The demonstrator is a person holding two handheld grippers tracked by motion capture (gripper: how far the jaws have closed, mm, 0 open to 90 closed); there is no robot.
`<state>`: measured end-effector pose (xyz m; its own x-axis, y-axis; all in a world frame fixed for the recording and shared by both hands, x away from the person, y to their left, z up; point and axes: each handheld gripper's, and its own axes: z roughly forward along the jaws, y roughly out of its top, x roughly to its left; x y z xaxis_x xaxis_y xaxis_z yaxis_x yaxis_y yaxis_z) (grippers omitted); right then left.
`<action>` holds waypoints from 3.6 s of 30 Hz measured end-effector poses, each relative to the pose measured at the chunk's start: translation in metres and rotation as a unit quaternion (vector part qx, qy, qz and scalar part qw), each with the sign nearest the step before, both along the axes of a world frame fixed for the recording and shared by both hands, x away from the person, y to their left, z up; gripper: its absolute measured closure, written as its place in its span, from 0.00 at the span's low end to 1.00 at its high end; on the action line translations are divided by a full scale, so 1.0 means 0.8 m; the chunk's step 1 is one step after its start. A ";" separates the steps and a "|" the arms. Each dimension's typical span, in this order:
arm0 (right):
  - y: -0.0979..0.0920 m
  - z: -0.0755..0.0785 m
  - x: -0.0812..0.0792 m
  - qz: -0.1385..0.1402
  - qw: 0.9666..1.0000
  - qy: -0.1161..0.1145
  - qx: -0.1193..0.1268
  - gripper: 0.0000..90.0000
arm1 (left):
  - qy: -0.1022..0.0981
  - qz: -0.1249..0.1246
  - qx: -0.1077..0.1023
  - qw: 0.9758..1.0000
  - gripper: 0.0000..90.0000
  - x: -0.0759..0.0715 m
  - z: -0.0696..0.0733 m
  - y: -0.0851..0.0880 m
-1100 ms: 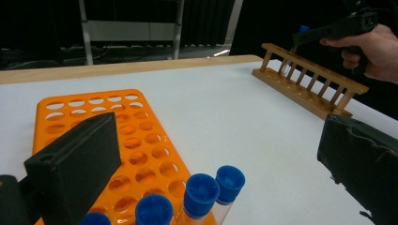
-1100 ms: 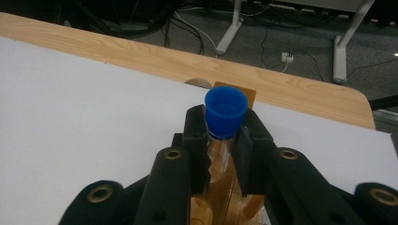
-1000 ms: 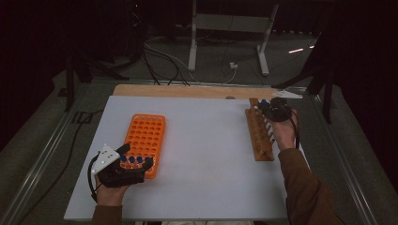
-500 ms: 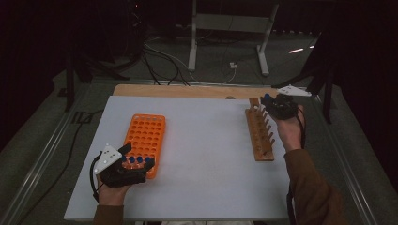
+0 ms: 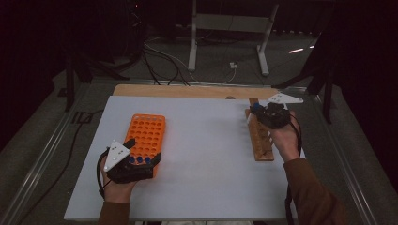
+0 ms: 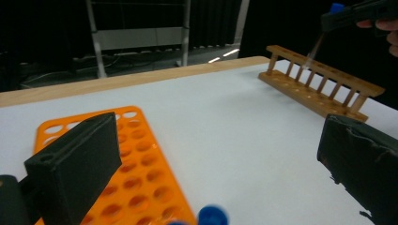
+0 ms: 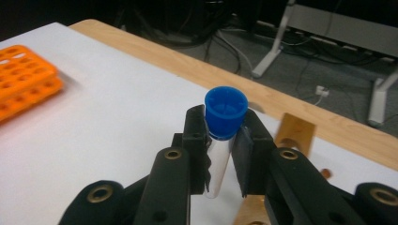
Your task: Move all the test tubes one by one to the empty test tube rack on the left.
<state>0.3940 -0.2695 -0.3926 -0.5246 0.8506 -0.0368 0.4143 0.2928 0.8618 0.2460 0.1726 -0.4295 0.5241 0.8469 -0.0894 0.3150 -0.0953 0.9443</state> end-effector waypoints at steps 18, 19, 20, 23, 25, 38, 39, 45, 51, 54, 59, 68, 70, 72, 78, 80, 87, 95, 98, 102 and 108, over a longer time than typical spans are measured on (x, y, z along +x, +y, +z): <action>0.063 0.015 -0.042 0.091 0.995 0.025 0.041 0.85 | -0.008 -0.031 0.041 0.999 0.01 0.029 0.029 -0.087; 0.066 0.015 -0.045 0.096 0.994 0.026 0.043 0.85 | -0.008 -0.034 0.044 0.998 0.01 0.030 0.029 -0.091; 0.069 0.015 -0.048 0.101 0.993 0.027 0.045 0.85 | -0.008 -0.036 0.045 0.998 0.01 0.031 0.029 -0.096; 0.078 0.017 -0.056 0.115 0.992 0.031 0.046 0.85 | -0.005 -0.040 0.044 0.998 0.01 0.034 0.028 -0.107; 0.083 0.017 -0.060 0.125 0.991 0.031 0.045 0.85 | -0.003 -0.041 0.046 0.998 0.01 0.036 0.027 -0.115; 0.113 0.019 -0.080 0.169 0.983 0.044 0.052 0.85 | 0.013 -0.064 0.057 0.996 0.08 0.046 0.018 -0.166; 0.115 0.019 -0.082 0.172 0.983 0.046 0.053 0.85 | 0.014 -0.066 0.060 0.996 0.08 0.047 0.017 -0.169; 0.126 0.018 -0.086 0.189 0.979 0.055 0.062 0.85 | 0.004 -0.068 0.072 0.995 0.24 0.048 0.015 -0.185; 0.135 0.020 -0.091 0.202 0.976 0.055 0.064 0.85 | 0.002 -0.077 0.073 0.994 0.59 0.048 0.013 -0.191; 0.136 0.021 -0.092 0.206 0.975 0.055 0.064 0.85 | 0.001 -0.078 0.072 0.994 0.71 0.047 0.013 -0.190; 0.138 0.022 -0.093 0.208 0.974 0.055 0.065 0.85 | 0.001 -0.087 0.067 0.994 0.85 0.046 0.011 -0.188; 0.135 0.022 -0.090 0.208 0.973 0.058 0.086 0.59 | 0.009 -0.087 0.072 0.994 0.87 0.049 0.010 -0.186; 0.133 0.024 -0.090 0.202 0.974 0.057 0.091 0.46 | 0.011 -0.084 0.070 0.994 0.87 0.050 0.009 -0.184; 0.130 0.025 -0.091 0.192 0.977 0.046 0.086 0.35 | 0.012 -0.082 0.071 0.994 0.87 0.051 0.010 -0.182; 0.122 0.025 -0.092 0.165 0.983 0.026 0.073 0.11 | 0.019 -0.067 0.062 0.996 0.87 0.054 0.011 -0.172; 0.118 0.023 -0.091 0.157 0.985 0.023 0.072 0.05 | 0.018 -0.065 0.057 0.996 0.87 0.054 0.013 -0.169; 0.105 0.011 -0.089 0.145 0.988 0.008 0.053 0.01 | 0.019 -0.058 0.052 0.997 0.87 0.053 0.017 -0.157; 0.087 0.003 -0.085 0.120 0.992 0.000 0.049 0.00 | 0.012 -0.059 0.038 0.997 0.87 0.053 0.026 -0.138; 0.080 -0.002 -0.085 0.114 0.992 0.002 0.047 0.00 | 0.015 -0.064 0.031 0.997 0.87 0.054 0.030 -0.128; 0.071 -0.009 -0.083 0.106 0.993 0.005 0.049 0.00 | 0.010 -0.071 0.033 0.997 0.87 0.053 0.037 -0.113; 0.057 -0.017 -0.082 0.091 0.995 0.009 0.051 0.00 | -0.002 -0.065 0.029 0.997 0.87 0.050 0.046 -0.085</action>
